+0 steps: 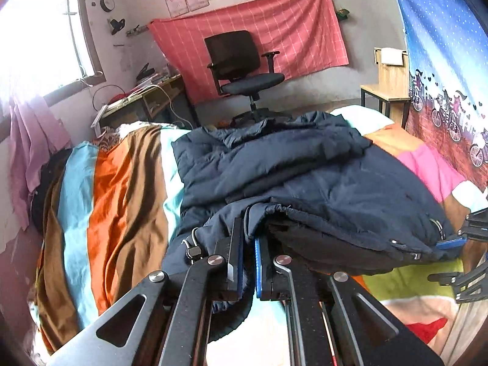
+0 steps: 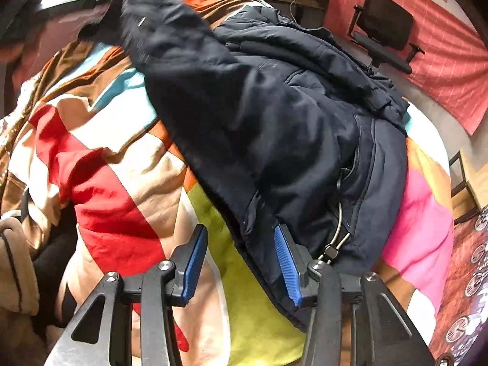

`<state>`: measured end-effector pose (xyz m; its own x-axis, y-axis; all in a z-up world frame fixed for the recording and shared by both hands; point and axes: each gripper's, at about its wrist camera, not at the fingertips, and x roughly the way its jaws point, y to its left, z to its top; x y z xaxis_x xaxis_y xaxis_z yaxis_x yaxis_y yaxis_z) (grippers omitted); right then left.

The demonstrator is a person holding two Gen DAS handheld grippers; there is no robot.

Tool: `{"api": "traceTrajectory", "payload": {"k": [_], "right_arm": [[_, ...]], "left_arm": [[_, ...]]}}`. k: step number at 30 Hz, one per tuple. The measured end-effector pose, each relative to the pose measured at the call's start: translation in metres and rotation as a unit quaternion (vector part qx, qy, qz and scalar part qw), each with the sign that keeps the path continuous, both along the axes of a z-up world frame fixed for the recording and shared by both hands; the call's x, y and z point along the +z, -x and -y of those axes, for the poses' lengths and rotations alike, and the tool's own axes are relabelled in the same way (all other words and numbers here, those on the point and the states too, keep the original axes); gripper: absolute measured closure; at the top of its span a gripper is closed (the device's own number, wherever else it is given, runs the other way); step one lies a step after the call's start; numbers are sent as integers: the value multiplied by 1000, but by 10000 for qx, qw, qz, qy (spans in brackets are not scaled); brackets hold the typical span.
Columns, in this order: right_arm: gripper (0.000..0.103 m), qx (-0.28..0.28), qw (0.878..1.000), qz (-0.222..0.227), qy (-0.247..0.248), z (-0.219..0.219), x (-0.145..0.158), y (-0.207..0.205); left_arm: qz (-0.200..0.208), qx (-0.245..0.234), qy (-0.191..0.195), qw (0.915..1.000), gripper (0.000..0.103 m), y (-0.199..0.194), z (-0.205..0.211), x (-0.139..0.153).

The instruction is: Fold large clothes

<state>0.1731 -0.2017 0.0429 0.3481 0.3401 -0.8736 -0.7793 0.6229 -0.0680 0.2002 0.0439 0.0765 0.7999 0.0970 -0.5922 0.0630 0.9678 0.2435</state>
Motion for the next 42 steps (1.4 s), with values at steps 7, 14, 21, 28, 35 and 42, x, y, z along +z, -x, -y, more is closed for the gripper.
{"api": "traceTrajectory", "payload": {"k": [7, 14, 21, 28, 35, 42], "right_arm": [[94, -260, 9971, 691, 172, 5, 10, -11], [96, -478, 9860, 1561, -346, 20, 83, -47], [96, -658, 9712, 2253, -417, -2, 148, -128], [97, -761, 9624, 2609, 5, -36, 178, -231], [97, -917, 9619, 2567, 216, -69, 162, -347], [97, -1120, 9632, 2427, 281, -98, 113, -425]], "left_arm": [[71, 79, -70, 9999, 99, -5, -6, 13], [16, 412, -79, 9991, 99, -37, -21, 47], [161, 446, -658, 9967, 99, -110, -18, 78], [652, 625, -547, 9944, 99, -208, -50, 88], [768, 831, -421, 9927, 99, -301, -82, 68], [535, 1080, -287, 9923, 99, -376, -106, 17]]}}
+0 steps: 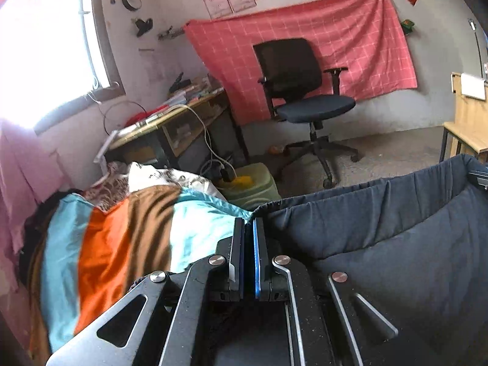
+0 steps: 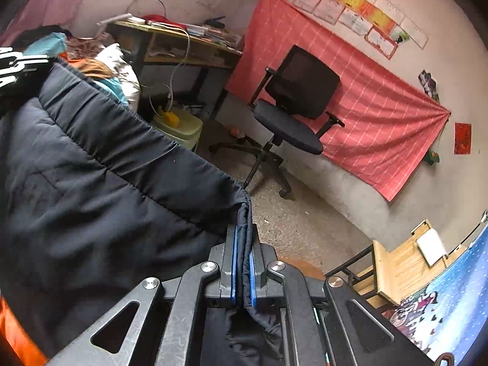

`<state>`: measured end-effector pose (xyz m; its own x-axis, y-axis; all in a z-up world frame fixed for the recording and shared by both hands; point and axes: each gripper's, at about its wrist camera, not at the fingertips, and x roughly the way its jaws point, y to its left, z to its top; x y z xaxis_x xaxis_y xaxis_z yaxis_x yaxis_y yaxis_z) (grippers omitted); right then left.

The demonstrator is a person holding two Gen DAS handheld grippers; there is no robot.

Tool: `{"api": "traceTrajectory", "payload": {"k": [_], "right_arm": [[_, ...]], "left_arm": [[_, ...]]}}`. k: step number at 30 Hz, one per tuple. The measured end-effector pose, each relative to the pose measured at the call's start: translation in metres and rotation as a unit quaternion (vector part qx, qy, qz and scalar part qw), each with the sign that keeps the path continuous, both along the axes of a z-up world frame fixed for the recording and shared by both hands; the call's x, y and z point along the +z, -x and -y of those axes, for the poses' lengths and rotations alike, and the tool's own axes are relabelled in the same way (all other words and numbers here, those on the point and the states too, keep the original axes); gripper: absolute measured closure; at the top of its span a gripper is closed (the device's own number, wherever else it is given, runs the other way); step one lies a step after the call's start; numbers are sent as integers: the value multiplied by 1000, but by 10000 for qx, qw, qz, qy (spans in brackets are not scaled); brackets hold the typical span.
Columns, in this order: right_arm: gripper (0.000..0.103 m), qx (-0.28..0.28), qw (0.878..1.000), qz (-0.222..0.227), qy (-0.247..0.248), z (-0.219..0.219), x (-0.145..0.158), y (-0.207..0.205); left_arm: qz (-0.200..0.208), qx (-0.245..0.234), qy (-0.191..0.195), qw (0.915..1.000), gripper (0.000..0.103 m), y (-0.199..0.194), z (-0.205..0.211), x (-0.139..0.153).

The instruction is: Fold large clothes

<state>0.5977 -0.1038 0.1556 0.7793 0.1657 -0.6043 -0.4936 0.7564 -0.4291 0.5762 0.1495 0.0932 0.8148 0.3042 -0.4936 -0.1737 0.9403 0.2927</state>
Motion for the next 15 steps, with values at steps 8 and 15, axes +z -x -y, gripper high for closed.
{"api": "traceTrajectory", "payload": {"k": [8, 15], "right_arm": [[97, -48, 9993, -356, 93, -8, -57, -44], [92, -12, 9991, -419, -71, -8, -70, -50]], "left_arm": [[-484, 69, 207, 9986, 99, -34, -8, -44], [-288, -95, 854, 9959, 77, -31, -29, -29]]}}
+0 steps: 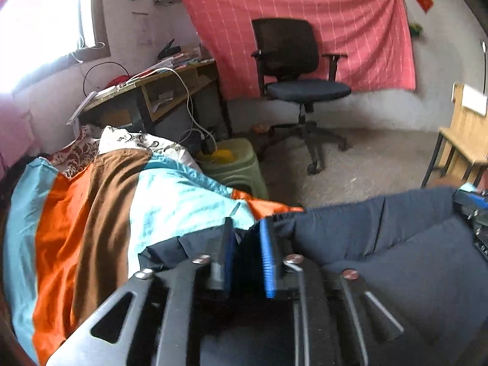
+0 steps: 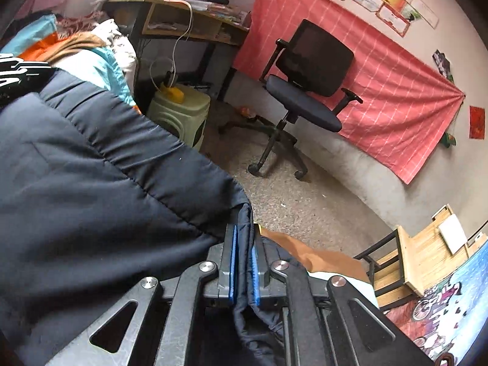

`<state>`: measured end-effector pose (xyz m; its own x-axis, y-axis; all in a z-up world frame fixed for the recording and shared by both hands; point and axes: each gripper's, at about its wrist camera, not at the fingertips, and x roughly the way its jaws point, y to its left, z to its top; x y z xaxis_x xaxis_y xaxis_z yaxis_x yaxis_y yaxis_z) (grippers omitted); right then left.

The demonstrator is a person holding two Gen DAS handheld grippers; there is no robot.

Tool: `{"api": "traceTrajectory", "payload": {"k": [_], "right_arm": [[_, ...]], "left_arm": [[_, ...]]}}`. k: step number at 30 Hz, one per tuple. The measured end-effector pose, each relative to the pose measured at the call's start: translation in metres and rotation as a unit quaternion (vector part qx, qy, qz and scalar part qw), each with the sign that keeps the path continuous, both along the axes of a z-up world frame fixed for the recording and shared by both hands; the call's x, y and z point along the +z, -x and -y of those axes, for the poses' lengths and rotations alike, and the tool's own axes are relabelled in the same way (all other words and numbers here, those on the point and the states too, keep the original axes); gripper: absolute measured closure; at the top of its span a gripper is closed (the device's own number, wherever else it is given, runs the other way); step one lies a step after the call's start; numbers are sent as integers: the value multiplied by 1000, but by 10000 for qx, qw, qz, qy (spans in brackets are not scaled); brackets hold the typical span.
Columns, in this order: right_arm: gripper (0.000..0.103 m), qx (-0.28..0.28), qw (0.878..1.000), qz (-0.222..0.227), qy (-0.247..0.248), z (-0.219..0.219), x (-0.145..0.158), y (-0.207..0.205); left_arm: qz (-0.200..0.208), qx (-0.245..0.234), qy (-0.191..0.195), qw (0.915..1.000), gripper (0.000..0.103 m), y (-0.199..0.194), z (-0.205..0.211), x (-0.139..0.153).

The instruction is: Fold large clothes

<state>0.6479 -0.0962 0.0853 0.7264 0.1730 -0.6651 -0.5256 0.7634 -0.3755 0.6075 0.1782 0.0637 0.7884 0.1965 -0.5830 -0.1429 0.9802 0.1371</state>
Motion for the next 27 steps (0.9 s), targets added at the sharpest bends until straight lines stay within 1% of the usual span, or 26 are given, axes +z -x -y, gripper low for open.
{"api": "traceTrajectory", "payload": {"k": [2, 4, 5, 6, 7, 8, 9, 10, 12, 13, 15, 17, 19, 22, 25, 27], "right_arm": [[90, 36, 9996, 23, -262, 4, 6, 2], [86, 4, 9981, 47, -611, 15, 17, 4], [79, 10, 9959, 35, -904, 23, 25, 6], [68, 5, 9931, 22, -1173, 31, 31, 9], [63, -31, 9892, 29, -1466, 41, 40, 13], [53, -33, 9843, 36, -1762, 51, 48, 19], [47, 5, 9803, 9, -1976, 57, 54, 25], [45, 75, 9755, -41, -2200, 65, 59, 33], [32, 174, 9681, -146, -2496, 76, 62, 48], [30, 238, 9633, -250, -2664, 81, 60, 57], [29, 340, 9572, -489, -2832, 84, 52, 70], [28, 491, 9532, -670, -2907, 81, 42, 81], [27, 636, 9518, -786, -2896, 70, 31, 87], [27, 692, 9561, -827, -2725, 49, 16, 79], [27, 565, 9572, -793, -2725, 32, 7, 58], [26, 467, 9584, -805, -2698, 21, 5, 41]], "left_arm": [[259, -8, 243, 9994, 43, 15, -6, 12], [617, -64, 477, 9969, 30, 36, -7, 27], [721, -115, 512, 9960, 29, 42, -7, 33], [776, -154, 476, 9957, 29, 49, -5, 37], [754, -264, 470, 9957, 29, 59, -1, 39], [711, -402, 520, 9953, 29, 64, 1, 40], [695, -517, 586, 9945, 29, 73, 6, 39], [673, -627, 659, 9936, 29, 79, 9, 37], [555, -961, 805, 9906, 29, 92, 23, 27], [511, -1054, 839, 9896, 28, 95, 29, 22], [305, -1272, 963, 9867, 28, 97, 41, 10], [109, -1278, 1041, 9863, 28, 91, 49, 1], [70, -1118, 948, 9892, 28, 80, 53, -6], [227, -872, 852, 9923, 27, 64, 55, -7], [230, -523, 832, 9949, 22, 41, 48, -13], [126, -284, 868, 9957, 21, 24, 43, -17]]}}
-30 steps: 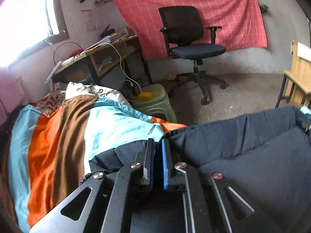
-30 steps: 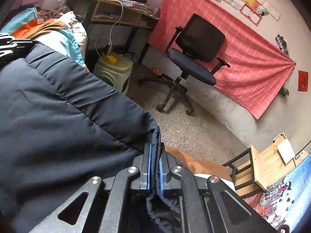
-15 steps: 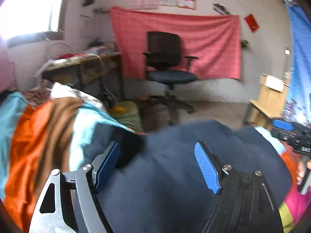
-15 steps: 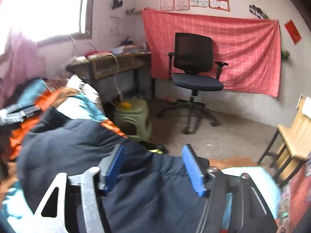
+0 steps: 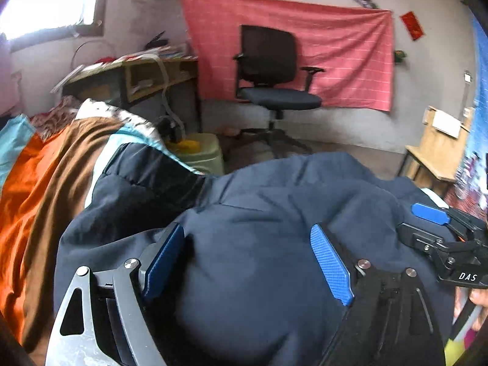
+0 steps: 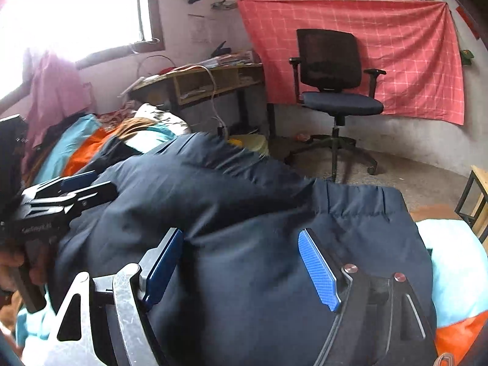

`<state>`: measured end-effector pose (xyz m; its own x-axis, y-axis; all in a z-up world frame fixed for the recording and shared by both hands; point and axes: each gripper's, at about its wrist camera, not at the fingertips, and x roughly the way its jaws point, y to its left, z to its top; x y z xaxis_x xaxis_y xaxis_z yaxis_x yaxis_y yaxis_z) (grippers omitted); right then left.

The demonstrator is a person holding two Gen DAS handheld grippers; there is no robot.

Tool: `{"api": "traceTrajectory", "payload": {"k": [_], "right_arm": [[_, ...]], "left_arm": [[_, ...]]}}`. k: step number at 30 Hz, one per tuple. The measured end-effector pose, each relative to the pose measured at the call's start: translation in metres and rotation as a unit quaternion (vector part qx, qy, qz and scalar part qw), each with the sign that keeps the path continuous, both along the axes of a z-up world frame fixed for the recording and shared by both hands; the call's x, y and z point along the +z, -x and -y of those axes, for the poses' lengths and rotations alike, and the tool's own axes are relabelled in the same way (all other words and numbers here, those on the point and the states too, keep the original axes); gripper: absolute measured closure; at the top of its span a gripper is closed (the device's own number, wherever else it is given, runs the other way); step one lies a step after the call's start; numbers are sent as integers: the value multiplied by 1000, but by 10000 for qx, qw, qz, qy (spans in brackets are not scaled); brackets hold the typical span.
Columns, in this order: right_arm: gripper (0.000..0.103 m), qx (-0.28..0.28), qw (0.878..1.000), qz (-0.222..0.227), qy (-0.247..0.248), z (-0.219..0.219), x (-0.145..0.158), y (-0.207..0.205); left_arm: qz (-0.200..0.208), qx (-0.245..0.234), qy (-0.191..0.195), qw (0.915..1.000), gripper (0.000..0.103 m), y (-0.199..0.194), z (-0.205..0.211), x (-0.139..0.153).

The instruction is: Fold large clothes

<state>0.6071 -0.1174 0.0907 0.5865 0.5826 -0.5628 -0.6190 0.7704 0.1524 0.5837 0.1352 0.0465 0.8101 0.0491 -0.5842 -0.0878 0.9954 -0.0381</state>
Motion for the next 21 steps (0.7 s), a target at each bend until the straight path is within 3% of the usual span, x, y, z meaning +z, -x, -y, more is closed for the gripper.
{"api": "traceTrajectory", "payload": {"k": [5, 12, 21], "right_arm": [[26, -194, 9993, -272, 140, -18, -11, -43], [25, -474, 9915, -1207, 65, -20, -42, -102], [25, -502, 9890, -1380, -198, -10, -56, -113]], "left_arm": [[-259, 443, 145, 9986, 20, -26, -25, -10], [-311, 334, 509, 9977, 18, -38, -47, -24], [-253, 240, 644, 9973, 16, -40, -48, -27]]}}
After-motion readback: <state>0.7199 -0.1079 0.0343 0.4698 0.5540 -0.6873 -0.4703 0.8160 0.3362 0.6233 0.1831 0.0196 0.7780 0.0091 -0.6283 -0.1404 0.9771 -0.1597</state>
